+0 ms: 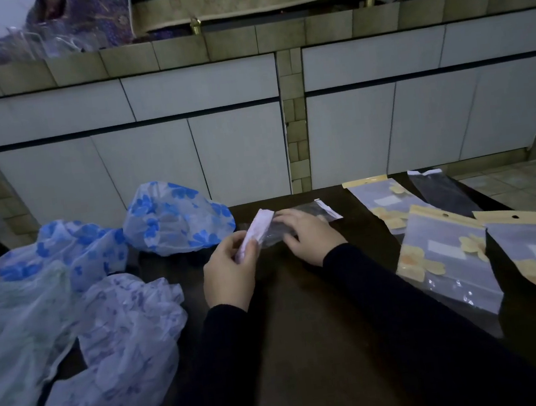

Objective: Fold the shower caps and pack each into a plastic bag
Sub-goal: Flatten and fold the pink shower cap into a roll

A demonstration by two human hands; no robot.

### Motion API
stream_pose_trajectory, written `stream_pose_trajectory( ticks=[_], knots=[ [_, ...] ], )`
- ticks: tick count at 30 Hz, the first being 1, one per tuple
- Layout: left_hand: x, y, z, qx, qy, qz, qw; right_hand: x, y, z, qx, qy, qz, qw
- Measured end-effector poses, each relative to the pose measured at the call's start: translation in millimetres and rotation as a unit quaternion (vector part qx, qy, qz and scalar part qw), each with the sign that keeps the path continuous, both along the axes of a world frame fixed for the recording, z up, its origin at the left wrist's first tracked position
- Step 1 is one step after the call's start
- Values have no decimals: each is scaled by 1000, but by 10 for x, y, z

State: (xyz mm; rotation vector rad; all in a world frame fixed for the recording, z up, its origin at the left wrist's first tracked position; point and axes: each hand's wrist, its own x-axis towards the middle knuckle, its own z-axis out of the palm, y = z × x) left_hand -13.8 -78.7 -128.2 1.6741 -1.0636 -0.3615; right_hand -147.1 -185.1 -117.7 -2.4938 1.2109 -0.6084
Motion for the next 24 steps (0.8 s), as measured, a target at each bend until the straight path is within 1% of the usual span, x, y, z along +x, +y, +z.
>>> stream_pose_trajectory(
  ticks=[2,3,6,8,9,12,13,15,16,22,24],
  knots=[
    [17,-10,-8,8,4,3,1000,99,-16,-60,26,35,3,999],
    [25,-19,-14,13,5,3,1000,112,-25,-94,18,59,-6,998],
    [45,-56,-22,35,7,4,999,38,-57,-111,-42,128,-45,990],
    [49,-84,-17,52,19,-2,998,-40,-73,-97,-47,147,-50,987],
    [45,-92,-8,60,26,-9,998,-80,-78,-99,-30,139,-43,989],
    [28,-99,18,79,42,-41,995,-157,-89,-99,71,74,-22,995],
    [22,-95,24,88,47,-53,994,-163,-96,-92,91,73,-16,993],
    [19,-81,32,110,55,-69,990,-158,-105,-85,100,81,-14,992],
    [22,-77,32,122,58,-73,988,-158,-105,-87,100,71,-17,992],
    [40,-60,19,163,55,-73,982,-220,-114,-161,102,-62,-38,992],
    [30,-51,53,178,25,-77,981,-238,-109,-167,106,-91,-30,990]
  ],
)
